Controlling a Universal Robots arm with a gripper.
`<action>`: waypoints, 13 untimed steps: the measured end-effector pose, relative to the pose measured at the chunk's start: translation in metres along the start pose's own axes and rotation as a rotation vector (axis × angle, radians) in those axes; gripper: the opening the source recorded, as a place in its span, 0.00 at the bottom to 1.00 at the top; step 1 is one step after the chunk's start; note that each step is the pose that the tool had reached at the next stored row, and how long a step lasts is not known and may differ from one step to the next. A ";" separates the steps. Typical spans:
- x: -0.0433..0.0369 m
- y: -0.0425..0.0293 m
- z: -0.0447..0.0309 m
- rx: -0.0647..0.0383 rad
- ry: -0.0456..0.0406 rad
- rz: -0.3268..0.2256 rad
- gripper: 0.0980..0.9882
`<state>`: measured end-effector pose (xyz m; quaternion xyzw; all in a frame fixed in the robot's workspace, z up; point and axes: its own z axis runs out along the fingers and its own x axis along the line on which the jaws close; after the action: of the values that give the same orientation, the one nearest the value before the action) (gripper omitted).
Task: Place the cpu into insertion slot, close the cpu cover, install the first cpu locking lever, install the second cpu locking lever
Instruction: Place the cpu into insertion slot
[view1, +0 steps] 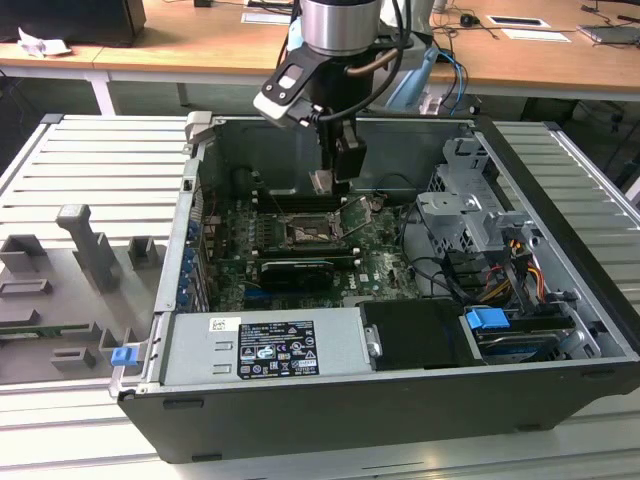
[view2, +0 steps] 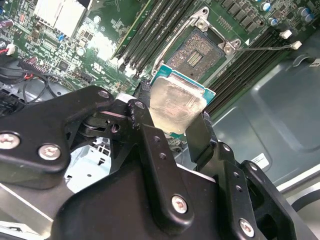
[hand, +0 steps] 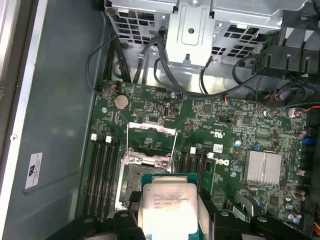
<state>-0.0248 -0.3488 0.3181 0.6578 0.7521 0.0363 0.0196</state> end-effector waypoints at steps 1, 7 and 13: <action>0.0000 0.0000 0.0006 0.000 -0.0004 0.005 0.48; -0.0001 -0.0004 0.0053 0.000 -0.0017 0.012 0.48; -0.0001 -0.0006 0.0076 0.000 -0.0019 0.014 0.48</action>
<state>-0.0248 -0.3488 0.3104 0.6630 0.7475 0.0359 0.0201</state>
